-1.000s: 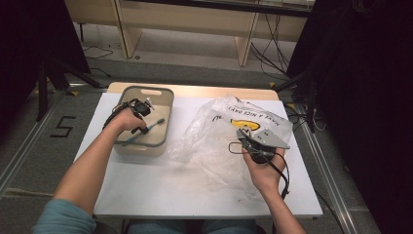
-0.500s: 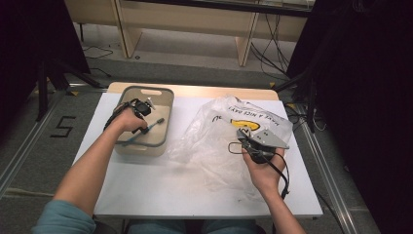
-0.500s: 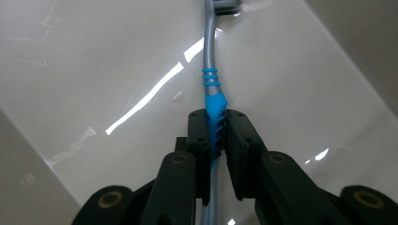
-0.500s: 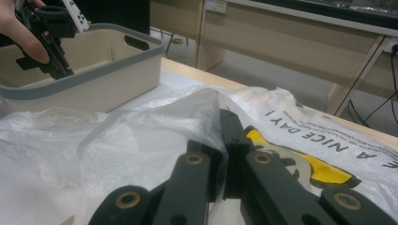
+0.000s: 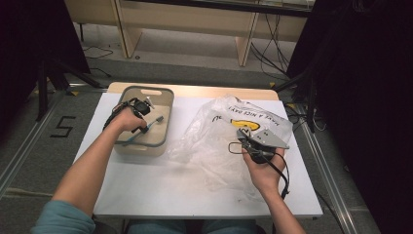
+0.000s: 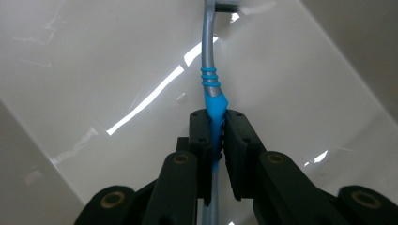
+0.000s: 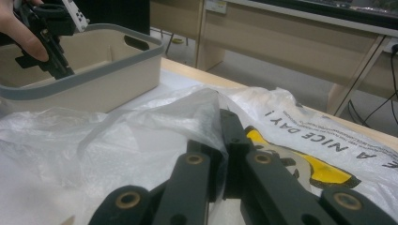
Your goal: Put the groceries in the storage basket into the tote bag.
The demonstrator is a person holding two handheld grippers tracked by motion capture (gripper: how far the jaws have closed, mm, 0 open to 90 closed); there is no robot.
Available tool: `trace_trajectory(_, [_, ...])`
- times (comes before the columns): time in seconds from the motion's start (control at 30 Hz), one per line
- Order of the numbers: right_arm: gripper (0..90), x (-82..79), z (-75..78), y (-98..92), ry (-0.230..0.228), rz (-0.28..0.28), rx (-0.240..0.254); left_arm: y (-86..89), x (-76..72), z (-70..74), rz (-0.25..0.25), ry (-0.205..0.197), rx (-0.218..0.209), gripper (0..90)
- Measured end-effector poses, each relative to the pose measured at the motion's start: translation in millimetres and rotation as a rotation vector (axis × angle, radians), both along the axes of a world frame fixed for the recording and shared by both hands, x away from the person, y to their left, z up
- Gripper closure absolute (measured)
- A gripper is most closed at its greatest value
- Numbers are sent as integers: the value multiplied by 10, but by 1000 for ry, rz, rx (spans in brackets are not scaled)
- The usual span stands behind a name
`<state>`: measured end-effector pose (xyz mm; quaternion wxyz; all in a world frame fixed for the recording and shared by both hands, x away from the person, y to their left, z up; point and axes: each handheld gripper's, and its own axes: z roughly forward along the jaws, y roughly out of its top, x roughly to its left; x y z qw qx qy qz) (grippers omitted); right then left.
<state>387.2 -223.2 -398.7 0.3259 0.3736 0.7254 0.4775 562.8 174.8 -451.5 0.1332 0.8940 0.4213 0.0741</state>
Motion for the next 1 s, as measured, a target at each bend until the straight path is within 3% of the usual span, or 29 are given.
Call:
trace_trajectory(0.73, [900, 2, -3, 0, 1, -1, -2, 14, -13, 89, 6, -53, -27, 815])
trace_trajectory(1.0, [900, 2, -7, 5, 0, -1, -3, 36, -31, 158, 22, -106, -53, 815])
